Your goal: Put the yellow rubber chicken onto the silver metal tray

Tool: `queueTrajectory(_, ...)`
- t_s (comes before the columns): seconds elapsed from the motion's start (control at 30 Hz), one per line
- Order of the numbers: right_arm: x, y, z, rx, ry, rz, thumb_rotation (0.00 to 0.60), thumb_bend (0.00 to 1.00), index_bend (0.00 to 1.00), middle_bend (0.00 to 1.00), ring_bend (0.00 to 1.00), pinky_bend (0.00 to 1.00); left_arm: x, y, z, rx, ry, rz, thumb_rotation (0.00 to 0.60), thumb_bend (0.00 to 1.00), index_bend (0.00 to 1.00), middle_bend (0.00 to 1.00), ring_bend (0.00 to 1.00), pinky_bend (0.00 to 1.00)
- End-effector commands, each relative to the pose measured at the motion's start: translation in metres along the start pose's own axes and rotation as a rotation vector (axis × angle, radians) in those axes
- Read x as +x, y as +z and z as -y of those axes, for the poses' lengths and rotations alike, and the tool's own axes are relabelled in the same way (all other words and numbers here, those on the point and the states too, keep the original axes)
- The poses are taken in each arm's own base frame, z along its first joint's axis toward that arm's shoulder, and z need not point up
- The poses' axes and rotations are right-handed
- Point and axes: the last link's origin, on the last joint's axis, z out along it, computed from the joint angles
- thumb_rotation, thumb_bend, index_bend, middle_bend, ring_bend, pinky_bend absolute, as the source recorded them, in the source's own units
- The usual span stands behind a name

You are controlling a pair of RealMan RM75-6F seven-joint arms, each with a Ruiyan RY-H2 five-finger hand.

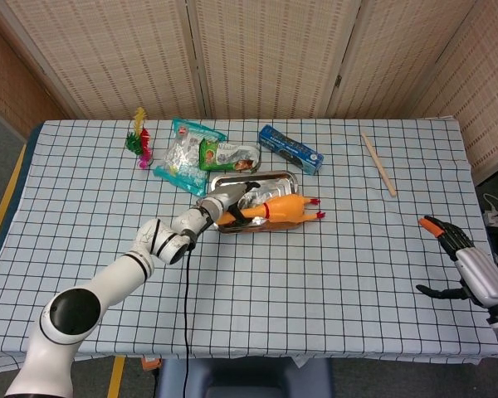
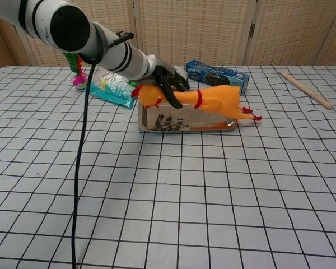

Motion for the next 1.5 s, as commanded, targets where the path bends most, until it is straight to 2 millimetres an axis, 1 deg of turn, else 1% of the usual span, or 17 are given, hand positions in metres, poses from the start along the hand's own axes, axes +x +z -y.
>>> queueTrajectory(0.03,0.0,-0.001,0.0,0.002,0.003,0.002,0.6,0.08,0.0,0.0,0.0,0.0,0.018,0.0,0.0,0.012,-0.073,-0.025,0.6,0.34,0.0,0.0,0.0,0.0)
queueTrajectory(0.2,0.001,-0.002,0.002,0.005,0.011,-0.003,0.6,0.08,0.0,0.0,0.0,0.0,0.022,-0.002,0.014,0.044,-0.187,0.04,0.6,0.34,0.0,0.0,0.0,0.0)
queueTrajectory(0.37,-0.001,-0.002,0.002,0.007,0.012,0.002,0.6,0.08,0.0,0.0,0.0,0.0,0.026,-0.008,0.017,-0.028,-0.403,0.111,0.6,0.34,0.0,0.0,0.0,0.0)
queueTrajectory(0.47,0.0,-0.002,0.003,0.005,0.012,-0.001,0.6,0.08,0.0,0.0,0.0,0.0,0.031,-0.006,0.02,-0.04,-0.34,0.081,0.6,0.34,0.0,0.0,0.0,0.0)
queueTrajectory(0.6,0.0,-0.002,0.004,0.004,0.003,-0.012,0.6,0.08,0.0,0.0,0.0,0.0,0.04,-0.011,0.015,-0.088,-0.305,0.081,0.6,0.34,0.0,0.0,0.0,0.0)
queueTrajectory(0.73,0.0,-0.004,0.007,0.012,-0.022,-0.048,0.6,0.08,0.0,0.0,0.0,0.0,0.046,-0.024,0.016,-0.148,-0.083,0.05,0.6,0.34,0.0,0.0,0.0,0.0)
queueTrajectory(0.8,-0.001,-0.006,0.009,0.013,-0.036,-0.071,0.6,0.08,0.0,0.0,0.0,0.0,0.042,-0.043,0.025,-0.201,0.058,0.026,0.6,0.34,0.0,0.0,0.0,0.0)
queueTrajectory(0.87,-0.004,-0.009,0.01,0.005,-0.075,-0.098,0.6,0.08,0.0,0.0,0.0,0.0,0.03,-0.076,0.04,-0.245,0.204,-0.023,0.6,0.34,0.0,0.0,0.0,0.0)
queueTrajectory(0.93,-0.008,-0.013,0.012,-0.006,-0.111,-0.118,0.6,0.08,0.0,0.0,0.0,0.0,0.014,-0.112,0.058,-0.254,0.314,-0.1,0.6,0.34,0.0,0.0,0.0,0.0)
queueTrajectory(0.97,-0.012,-0.016,0.014,-0.013,-0.131,-0.126,0.6,0.08,0.0,0.0,0.0,0.0,0.002,-0.139,0.072,-0.242,0.366,-0.159,0.6,0.34,0.0,0.0,0.0,0.0)
queueTrajectory(1.03,-0.017,-0.02,0.017,-0.023,-0.163,-0.132,0.6,0.08,0.0,0.0,0.0,0.0,-0.017,-0.178,0.093,-0.203,0.403,-0.244,0.6,0.34,0.0,0.0,0.0,0.0)
queueTrajectory(1.07,-0.021,-0.024,0.017,-0.039,-0.196,-0.133,0.6,0.08,0.0,0.0,0.0,0.0,-0.03,-0.206,0.107,-0.162,0.407,-0.303,0.6,0.34,0.0,0.0,0.0,0.0)
queueTrajectory(1.17,-0.029,-0.03,0.018,-0.084,-0.273,-0.134,0.6,0.08,0.0,0.0,0.0,0.0,-0.054,-0.254,0.135,-0.063,0.402,-0.413,0.6,0.35,0.0,0.0,0.0,0.0)
queueTrajectory(1.23,-0.039,-0.035,0.018,-0.135,-0.343,-0.142,0.6,0.08,0.0,0.0,0.0,0.0,-0.075,-0.298,0.167,0.05,0.367,-0.543,0.6,0.35,0.0,0.0,0.0,0.0)
queueTrajectory(1.3,-0.046,-0.04,0.017,-0.17,-0.38,-0.153,0.6,0.08,0.0,0.0,0.0,0.0,-0.092,-0.322,0.188,0.08,0.332,-0.62,0.6,0.36,0.0,0.0,0.0,0.0)
queueTrajectory(1.37,-0.053,-0.046,0.017,-0.202,-0.411,-0.161,0.6,0.08,0.0,0.0,0.0,0.0,-0.113,-0.348,0.216,0.104,0.303,-0.67,0.6,0.38,0.0,0.0,0.0,0.0)
queueTrajectory(1.5,-0.057,-0.051,0.024,-0.183,-0.428,-0.193,0.6,0.08,0.0,0.0,0.0,0.0,-0.133,-0.371,0.246,0.111,0.297,-0.744,0.6,0.4,0.0,0.0,0.0,0.0)
